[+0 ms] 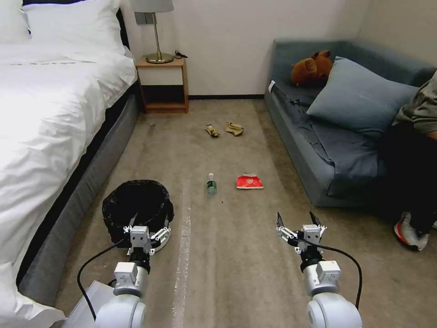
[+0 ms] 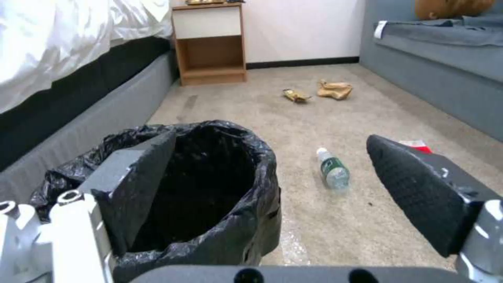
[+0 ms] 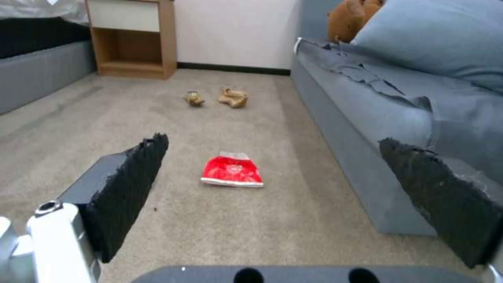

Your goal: Pick up the trash bin, then pick up the garbage on the floor and place it into the trash bin.

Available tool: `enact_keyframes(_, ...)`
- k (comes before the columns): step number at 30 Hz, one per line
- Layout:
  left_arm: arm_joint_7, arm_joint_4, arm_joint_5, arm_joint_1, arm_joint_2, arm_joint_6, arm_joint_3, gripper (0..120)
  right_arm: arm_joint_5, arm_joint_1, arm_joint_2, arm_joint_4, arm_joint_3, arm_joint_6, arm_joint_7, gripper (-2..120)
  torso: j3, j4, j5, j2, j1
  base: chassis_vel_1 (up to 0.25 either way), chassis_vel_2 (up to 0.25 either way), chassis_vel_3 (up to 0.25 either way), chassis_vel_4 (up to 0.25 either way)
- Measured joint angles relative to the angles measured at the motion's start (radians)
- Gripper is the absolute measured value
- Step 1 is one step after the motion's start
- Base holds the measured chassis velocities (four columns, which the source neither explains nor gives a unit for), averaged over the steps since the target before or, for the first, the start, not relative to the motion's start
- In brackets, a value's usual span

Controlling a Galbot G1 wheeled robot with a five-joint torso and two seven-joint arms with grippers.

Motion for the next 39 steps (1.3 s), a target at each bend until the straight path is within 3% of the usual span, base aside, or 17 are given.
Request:
enact_keyframes(29, 0.0, 0.006, -0.002, -0.008, 0.0, 0.0, -0.002, 99, 0.001, 0.004, 0.0, -0.005, 0.008, 0.004, -0.002, 100, 0.0, 0.0001, 0.0, 0.0, 0.0, 0.0, 0.0, 0.0, 0.0)
enact_keyframes(32, 0.004, 0.046, -0.013, -0.054, 0.005, 0.013, -0.014, 100, 0.012, 0.033, 0.008, -0.038, 0.059, 0.037, -0.021, 100, 0.0, 0.0003, 0.0001, 0.0, 0.0, 0.0, 0.0, 0.0, 0.0)
enact_keyframes(34, 0.011, 0.122, -0.036, -0.145, 0.014, 0.042, -0.039, 100, 0.034, 0.087, 0.021, -0.1, 0.158, 0.102, -0.054, 100, 0.0, 0.0, 0.0001, 0.0, 0.0, 0.0, 0.0, 0.0, 0.0)
enact_keyframes(35, 0.011, 0.122, -0.036, -0.145, 0.014, 0.042, -0.039, 100, 0.034, 0.087, 0.021, -0.1, 0.158, 0.102, -0.054, 100, 0.0, 0.0, 0.0001, 0.0, 0.0, 0.0, 0.0, 0.0, 0.0)
enact_keyframes(37, 0.017, 0.194, -0.057, -0.231, 0.023, 0.069, -0.062, 100, 0.056, 0.14, 0.035, -0.161, 0.256, 0.164, -0.087, 100, 0.0, 0.0, 0.0, 0.0, 0.0, 0.0, 0.0, 0.0, 0.0)
enact_keyframes(38, 0.017, 0.194, -0.057, -0.231, 0.023, 0.069, -0.062, 100, 0.056, 0.14, 0.035, -0.161, 0.256, 0.164, -0.087, 100, 0.0, 0.0, 0.0, 0.0, 0.0, 0.0, 0.0, 0.0, 0.0)
enact_keyframes(39, 0.02, 0.232, -0.068, -0.276, 0.028, 0.083, -0.075, 100, 0.073, 0.168, 0.039, -0.167, 0.285, 0.164, -0.081, 100, 0.0, -0.0006, 0.0005, 0.0, 0.0, 0.0, 0.0, 0.0, 0.0)
